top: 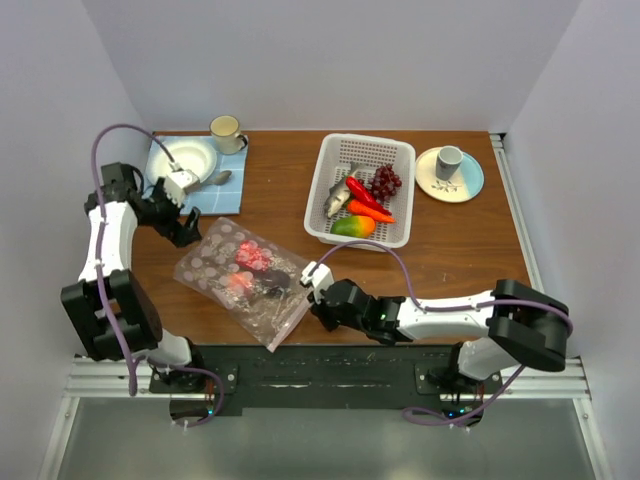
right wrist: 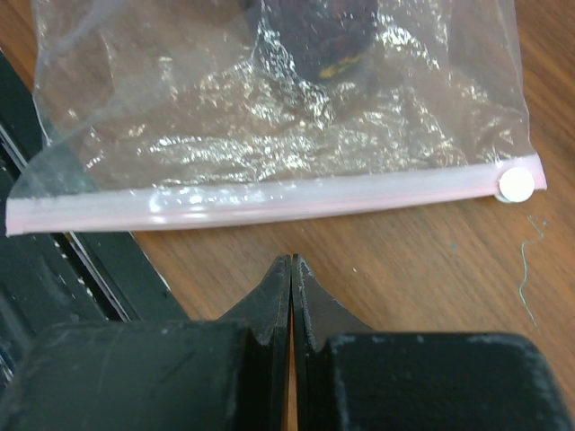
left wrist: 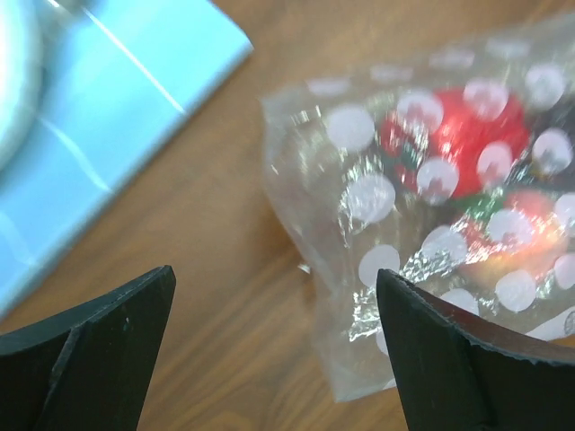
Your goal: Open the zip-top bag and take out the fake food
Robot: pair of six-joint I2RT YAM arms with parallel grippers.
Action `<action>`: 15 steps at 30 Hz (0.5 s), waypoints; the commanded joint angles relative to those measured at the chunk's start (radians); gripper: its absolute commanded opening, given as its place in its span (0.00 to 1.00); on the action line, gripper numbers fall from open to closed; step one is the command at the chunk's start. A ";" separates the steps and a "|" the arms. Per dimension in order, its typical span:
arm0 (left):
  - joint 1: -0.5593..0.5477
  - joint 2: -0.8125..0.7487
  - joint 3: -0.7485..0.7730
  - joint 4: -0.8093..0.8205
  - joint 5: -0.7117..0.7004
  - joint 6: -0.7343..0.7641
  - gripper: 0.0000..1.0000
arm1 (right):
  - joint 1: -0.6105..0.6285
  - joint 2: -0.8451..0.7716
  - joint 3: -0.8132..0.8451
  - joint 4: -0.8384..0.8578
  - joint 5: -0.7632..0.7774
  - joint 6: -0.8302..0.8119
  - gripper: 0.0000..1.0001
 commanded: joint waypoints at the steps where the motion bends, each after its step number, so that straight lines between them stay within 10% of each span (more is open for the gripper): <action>1: -0.007 -0.079 0.101 -0.079 0.163 -0.043 1.00 | 0.003 0.014 0.033 0.103 -0.008 0.004 0.00; 15: -0.119 0.004 -0.190 0.150 0.161 -0.081 1.00 | 0.003 0.143 0.078 0.179 0.003 0.012 0.00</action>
